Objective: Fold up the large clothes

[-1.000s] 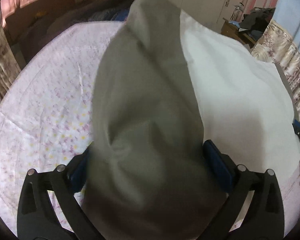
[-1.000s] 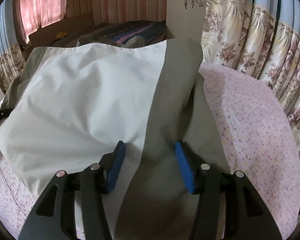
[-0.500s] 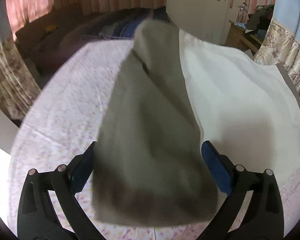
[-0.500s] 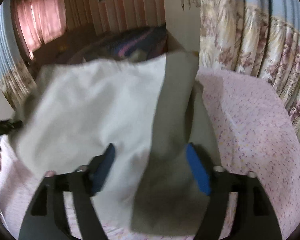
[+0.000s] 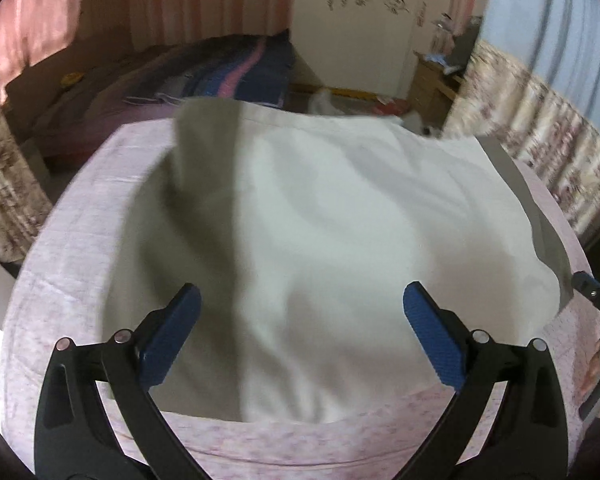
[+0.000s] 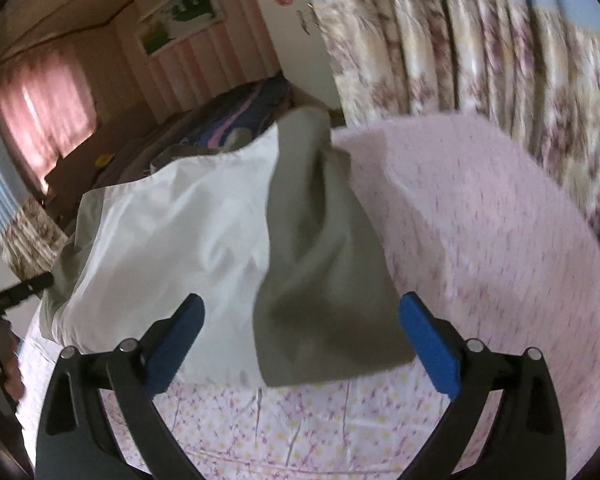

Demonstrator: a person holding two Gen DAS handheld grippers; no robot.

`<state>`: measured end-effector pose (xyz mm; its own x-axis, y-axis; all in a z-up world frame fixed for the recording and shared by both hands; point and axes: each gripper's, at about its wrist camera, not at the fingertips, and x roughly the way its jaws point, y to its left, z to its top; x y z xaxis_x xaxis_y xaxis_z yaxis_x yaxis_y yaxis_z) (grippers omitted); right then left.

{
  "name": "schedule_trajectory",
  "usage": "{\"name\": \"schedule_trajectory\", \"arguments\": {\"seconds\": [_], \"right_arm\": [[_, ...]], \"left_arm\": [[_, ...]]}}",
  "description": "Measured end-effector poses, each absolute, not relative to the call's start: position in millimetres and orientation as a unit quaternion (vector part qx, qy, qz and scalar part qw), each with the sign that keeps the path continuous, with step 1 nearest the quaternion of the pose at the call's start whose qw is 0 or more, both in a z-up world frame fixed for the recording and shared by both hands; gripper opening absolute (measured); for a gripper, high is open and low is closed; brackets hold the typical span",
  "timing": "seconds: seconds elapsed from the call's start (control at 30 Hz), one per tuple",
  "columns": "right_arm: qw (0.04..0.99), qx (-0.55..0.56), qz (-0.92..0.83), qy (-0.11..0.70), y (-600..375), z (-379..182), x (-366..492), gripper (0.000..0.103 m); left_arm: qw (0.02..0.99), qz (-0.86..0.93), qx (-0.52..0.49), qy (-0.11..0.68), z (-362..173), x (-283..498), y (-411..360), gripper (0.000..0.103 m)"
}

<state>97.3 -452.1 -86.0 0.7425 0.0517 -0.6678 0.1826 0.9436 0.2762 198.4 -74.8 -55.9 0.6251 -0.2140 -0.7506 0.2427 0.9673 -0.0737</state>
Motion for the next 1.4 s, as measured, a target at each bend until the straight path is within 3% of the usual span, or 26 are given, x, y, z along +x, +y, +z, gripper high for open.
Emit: {"name": "schedule_trajectory", "arguments": {"seconds": [0.6, 1.03, 1.4], "right_arm": [[0.902, 0.229, -0.078, 0.359, -462, -121, 69, 0.098], [0.901, 0.227, -0.071, 0.363, -460, -125, 87, 0.098], [0.910, 0.219, -0.080, 0.344, -447, -119, 75, 0.098]], "left_arm": [[0.892, -0.153, 0.022, 0.425, -73, 186, -132, 0.100], [0.899, -0.116, 0.071, 0.417, -73, 181, -131, 0.100], [0.890, -0.132, 0.042, 0.434, -82, 184, -122, 0.100]]}}
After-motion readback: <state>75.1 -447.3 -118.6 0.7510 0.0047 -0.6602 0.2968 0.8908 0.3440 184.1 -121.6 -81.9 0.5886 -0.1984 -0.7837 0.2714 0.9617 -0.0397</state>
